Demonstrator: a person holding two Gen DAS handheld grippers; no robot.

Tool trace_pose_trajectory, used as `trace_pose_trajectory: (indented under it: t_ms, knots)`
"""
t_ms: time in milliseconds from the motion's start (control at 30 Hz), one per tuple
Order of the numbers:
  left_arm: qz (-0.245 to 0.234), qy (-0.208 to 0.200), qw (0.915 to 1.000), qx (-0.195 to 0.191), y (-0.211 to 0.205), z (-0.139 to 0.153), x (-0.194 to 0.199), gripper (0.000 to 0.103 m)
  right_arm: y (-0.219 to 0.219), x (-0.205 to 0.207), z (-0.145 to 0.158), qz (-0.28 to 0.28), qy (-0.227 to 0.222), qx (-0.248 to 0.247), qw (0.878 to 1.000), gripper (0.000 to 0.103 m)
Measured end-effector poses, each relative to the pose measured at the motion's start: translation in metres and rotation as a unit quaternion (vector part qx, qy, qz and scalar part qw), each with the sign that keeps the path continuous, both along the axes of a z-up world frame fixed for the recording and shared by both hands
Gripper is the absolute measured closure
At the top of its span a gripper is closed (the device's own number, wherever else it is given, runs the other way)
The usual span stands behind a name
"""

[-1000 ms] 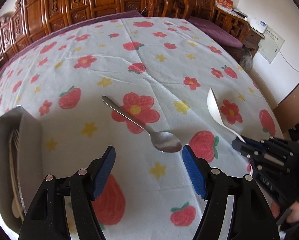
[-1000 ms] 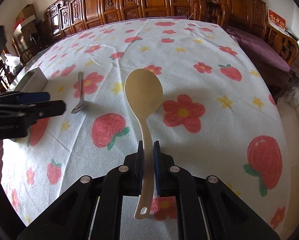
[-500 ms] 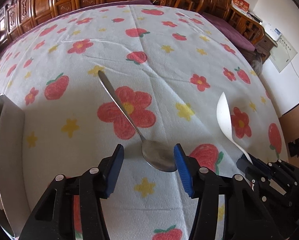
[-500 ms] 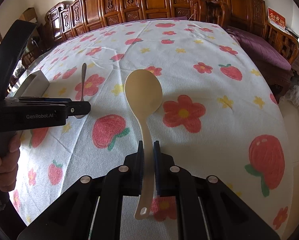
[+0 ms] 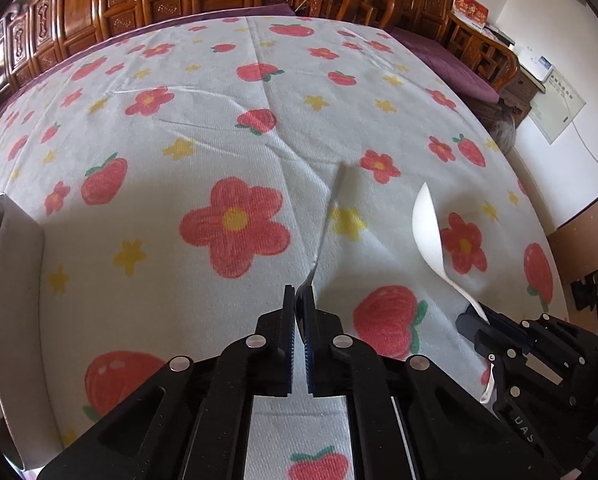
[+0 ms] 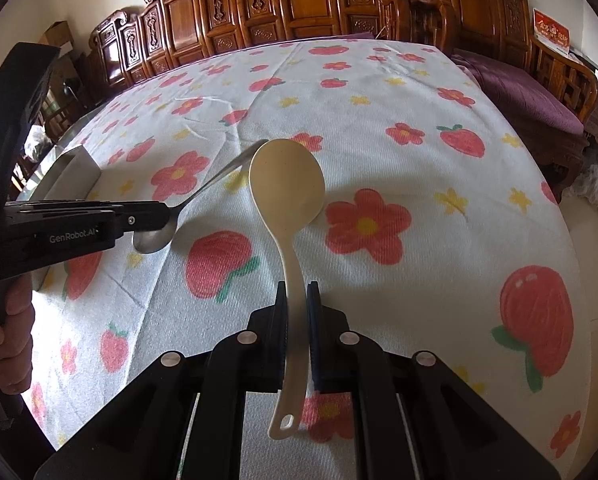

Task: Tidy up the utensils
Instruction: 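Grasp the steel spoon with the left tool while the right tool holds the cream spoon, then carry the steel spoon into the tray and open the left tool while right holds cream spoon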

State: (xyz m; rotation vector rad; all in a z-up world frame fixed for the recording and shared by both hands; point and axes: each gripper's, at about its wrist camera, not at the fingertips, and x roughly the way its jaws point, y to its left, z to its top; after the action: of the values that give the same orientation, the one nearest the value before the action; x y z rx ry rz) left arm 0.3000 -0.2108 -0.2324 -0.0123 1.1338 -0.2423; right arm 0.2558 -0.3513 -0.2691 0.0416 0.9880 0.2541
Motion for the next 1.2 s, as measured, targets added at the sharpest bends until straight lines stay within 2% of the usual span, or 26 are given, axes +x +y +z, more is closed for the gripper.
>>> trace_pose_trajectory:
  t_ms: [267, 533, 900, 1200]
  knots:
    - [-0.011, -0.019, 0.9997, 0.009, 0.007, 0.012, -0.011, 0.102, 0.006, 0.0, 0.002, -0.004, 0.003, -0.014, 1.0, 0.093]
    - [-0.007, -0.053, 0.9985, 0.012, 0.036, 0.046, -0.022, 0.102, 0.02, -0.005, 0.018, -0.001, -0.009, -0.013, 1.0, 0.098]
    - [0.008, -0.094, 0.9955, 0.005, 0.086, 0.09, -0.044, 0.102, 0.063, -0.018, 0.048, 0.022, -0.028, -0.026, 0.999, 0.098]
    - [0.029, -0.11, 0.9935, 0.002, 0.131, 0.11, -0.06, 0.102, 0.103, -0.028, 0.068, 0.043, -0.042, -0.039, 0.997, 0.098]
